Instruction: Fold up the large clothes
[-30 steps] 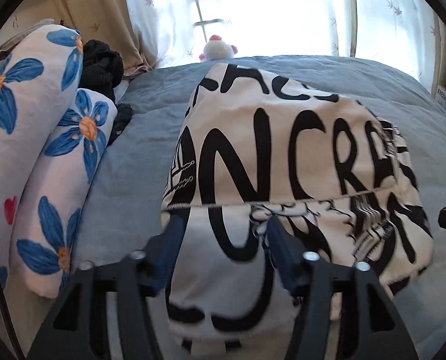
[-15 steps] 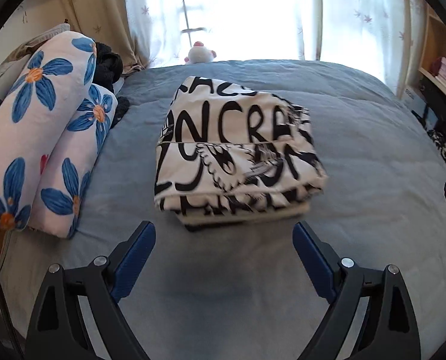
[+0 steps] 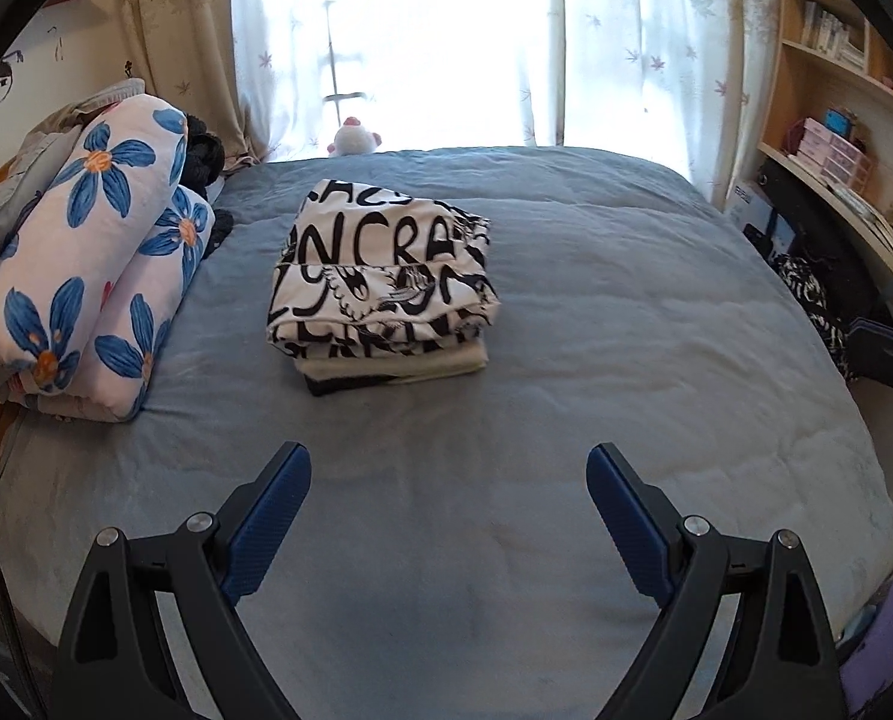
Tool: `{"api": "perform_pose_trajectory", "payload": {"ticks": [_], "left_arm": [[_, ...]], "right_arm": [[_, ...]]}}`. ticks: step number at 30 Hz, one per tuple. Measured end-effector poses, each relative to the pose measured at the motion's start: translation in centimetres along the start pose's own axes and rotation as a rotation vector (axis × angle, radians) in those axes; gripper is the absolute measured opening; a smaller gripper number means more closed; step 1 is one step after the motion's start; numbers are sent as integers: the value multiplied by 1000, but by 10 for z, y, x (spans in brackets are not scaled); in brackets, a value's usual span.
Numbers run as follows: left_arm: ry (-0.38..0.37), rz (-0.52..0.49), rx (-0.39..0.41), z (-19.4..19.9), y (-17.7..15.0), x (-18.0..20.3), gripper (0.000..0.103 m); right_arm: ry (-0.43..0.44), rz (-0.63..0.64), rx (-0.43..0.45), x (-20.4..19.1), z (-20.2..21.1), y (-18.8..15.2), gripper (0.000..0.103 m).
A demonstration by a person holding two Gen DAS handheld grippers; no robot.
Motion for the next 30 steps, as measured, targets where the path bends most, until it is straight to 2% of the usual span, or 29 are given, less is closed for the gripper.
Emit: {"api": "perform_pose_trajectory", "payload": {"ticks": [2,5,8,10,14,17,19,24,30], "left_arm": [[-6,-6,7,8,-19,16,93],[1,-6,22,14,-49,35,93],[-18,39,49,14,-85,50,97],[-28,77,70,12,-108,57,102],[-25,104,80,5,-148,73,102],[-22,74,89,4,-174,89,102],[-11,48,83,4,-188,100,102],[3,79,74,5,-211,106,102],[10,74,59,3,-221,108,102]], "right_arm": [[-8,-10,4,5,6,-19,48],[-24,-34,29,15,11,-56,59],[-57,-61,57,27,11,-97,74],[-74,-82,55,33,7,-121,91],[-132,-93,82,40,1,-177,103],[-195,-80,47,42,-6,-210,103],[-218,-90,54,42,-7,-224,103],[-238,-118,78,43,-3,-246,103],[-234,-143,84,46,-1,-254,103]]}}
Point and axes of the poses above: each gripper's, at about its wrist camera, not at the fingertips, and z roughly against the way its jaws point, x to its right, y to its top, the point moved 5 cm from there along -z, roughly the way its jaws point, and after that the axes turned 1 degree about -z, right-handed, at the moved point
